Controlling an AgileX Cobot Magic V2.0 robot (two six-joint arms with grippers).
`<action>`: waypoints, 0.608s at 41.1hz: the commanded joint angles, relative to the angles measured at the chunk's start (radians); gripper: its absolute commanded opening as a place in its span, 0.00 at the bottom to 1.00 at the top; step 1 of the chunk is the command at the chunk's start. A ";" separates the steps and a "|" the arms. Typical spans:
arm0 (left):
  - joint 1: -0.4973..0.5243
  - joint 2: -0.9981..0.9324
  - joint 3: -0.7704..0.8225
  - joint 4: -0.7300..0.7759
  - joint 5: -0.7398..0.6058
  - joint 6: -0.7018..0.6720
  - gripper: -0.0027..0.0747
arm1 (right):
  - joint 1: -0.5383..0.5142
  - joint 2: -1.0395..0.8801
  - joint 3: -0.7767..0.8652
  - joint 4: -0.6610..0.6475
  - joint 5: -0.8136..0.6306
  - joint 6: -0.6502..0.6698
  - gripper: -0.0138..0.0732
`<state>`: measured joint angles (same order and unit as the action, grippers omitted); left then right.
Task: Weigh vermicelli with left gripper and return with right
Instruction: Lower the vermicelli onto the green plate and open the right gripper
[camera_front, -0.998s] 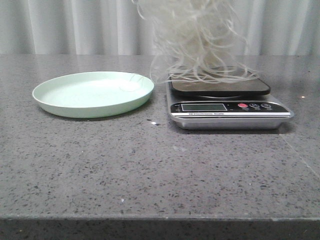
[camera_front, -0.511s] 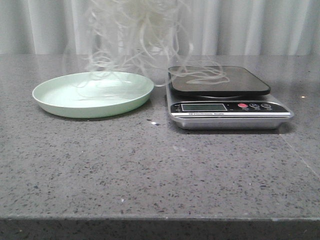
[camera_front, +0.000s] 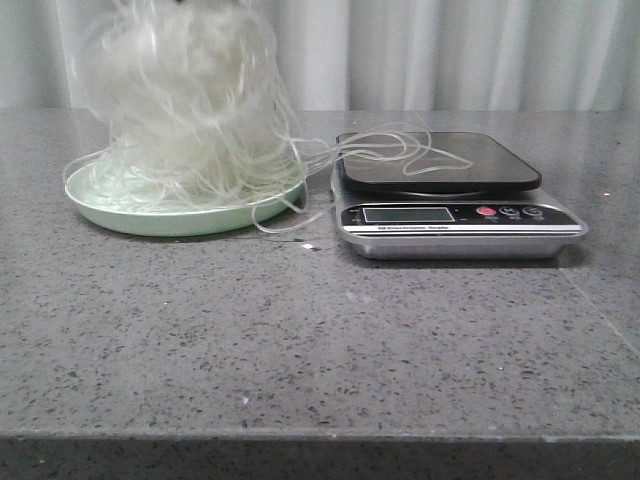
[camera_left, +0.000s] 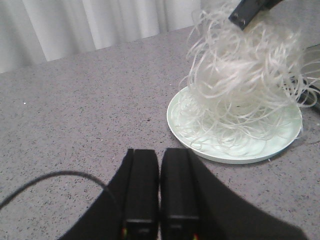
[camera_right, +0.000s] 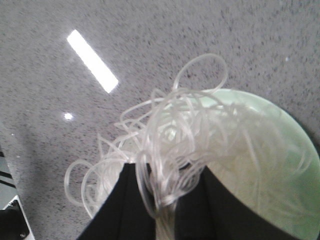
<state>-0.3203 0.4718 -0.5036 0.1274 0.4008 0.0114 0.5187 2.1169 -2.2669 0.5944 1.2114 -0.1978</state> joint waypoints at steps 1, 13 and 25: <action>0.001 0.005 -0.027 0.002 -0.078 -0.011 0.21 | -0.002 -0.036 -0.036 0.046 -0.009 -0.003 0.33; 0.001 0.005 -0.027 0.002 -0.078 -0.011 0.21 | -0.002 0.029 -0.036 0.043 0.045 -0.003 0.33; 0.001 0.005 -0.027 0.002 -0.078 -0.011 0.21 | -0.002 0.057 -0.036 0.044 0.066 -0.003 0.33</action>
<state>-0.3203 0.4718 -0.5036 0.1274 0.4008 0.0114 0.5187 2.2392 -2.2669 0.5944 1.2450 -0.1978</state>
